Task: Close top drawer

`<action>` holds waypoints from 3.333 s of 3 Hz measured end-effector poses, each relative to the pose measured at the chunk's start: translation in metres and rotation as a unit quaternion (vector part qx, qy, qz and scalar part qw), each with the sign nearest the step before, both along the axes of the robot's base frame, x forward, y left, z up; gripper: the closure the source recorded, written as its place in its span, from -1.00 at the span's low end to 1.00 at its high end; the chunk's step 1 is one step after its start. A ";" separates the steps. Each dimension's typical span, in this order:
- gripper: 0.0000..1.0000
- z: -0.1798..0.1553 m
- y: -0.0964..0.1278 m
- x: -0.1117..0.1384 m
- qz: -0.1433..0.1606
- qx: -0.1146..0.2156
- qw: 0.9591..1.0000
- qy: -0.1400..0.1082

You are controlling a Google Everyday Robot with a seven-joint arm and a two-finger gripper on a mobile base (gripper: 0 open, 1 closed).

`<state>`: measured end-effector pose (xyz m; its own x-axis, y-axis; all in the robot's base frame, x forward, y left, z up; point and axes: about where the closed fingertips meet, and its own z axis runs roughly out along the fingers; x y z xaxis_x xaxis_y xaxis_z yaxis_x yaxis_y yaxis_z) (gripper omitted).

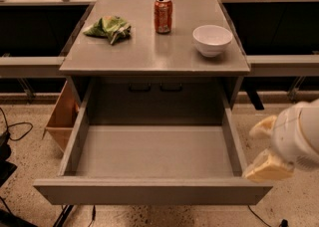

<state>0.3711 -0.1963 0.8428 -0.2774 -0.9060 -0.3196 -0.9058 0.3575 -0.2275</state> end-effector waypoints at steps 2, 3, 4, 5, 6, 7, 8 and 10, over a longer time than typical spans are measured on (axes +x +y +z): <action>0.77 -0.133 0.024 -0.082 0.001 0.021 0.997 0.076; 1.00 -0.201 0.045 -0.107 0.019 0.051 0.994 0.097; 1.00 -0.251 0.068 -0.100 0.005 0.089 0.993 0.076; 1.00 -0.264 0.075 -0.079 -0.020 0.105 0.993 0.043; 1.00 -0.264 0.075 -0.079 -0.020 0.105 0.993 0.043; 1.00 -0.263 0.075 -0.062 -0.019 0.099 0.994 0.030; 1.00 -0.264 0.077 -0.035 -0.013 0.100 0.995 0.014; 1.00 -0.270 0.076 0.000 -0.007 0.107 0.994 0.000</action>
Offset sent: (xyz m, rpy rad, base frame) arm -0.1401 0.0393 -0.2428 0.0784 0.2784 0.0210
